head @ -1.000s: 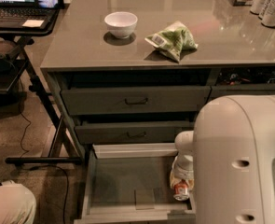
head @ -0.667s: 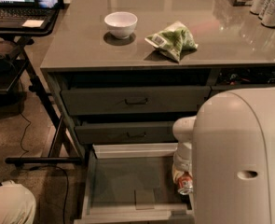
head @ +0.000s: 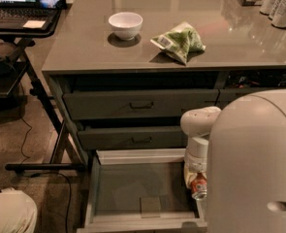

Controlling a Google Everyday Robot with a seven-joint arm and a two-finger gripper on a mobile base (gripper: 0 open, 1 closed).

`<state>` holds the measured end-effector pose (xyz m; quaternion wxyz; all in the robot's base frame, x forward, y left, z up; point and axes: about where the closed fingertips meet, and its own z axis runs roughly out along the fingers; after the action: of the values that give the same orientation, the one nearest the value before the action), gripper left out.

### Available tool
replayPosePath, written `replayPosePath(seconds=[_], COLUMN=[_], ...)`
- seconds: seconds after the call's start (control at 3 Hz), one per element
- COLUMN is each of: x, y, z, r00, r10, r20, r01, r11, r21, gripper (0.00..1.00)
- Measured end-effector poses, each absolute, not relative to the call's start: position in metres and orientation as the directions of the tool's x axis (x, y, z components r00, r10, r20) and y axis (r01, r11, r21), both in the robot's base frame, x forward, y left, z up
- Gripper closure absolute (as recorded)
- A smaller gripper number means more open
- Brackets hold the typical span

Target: Pick coke can from bottom drawer and place on counter

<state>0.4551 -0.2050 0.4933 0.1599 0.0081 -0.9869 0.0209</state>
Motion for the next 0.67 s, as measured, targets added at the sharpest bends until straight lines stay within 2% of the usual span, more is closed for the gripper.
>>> replayPosePath(seconds=[0.33, 0.67], x=[0.4552, 0.4543], y=[-0.2049, -0.1998], z=[0.4932, 0.4865], r00=[-0.949, -0.946], r10=[-0.010, -0.045], r20=[0.315, 0.321], r01=[-0.023, -0.033], r11=[0.999, 0.999], r21=[-0.038, 0.043], gripper=[1.00, 1.00])
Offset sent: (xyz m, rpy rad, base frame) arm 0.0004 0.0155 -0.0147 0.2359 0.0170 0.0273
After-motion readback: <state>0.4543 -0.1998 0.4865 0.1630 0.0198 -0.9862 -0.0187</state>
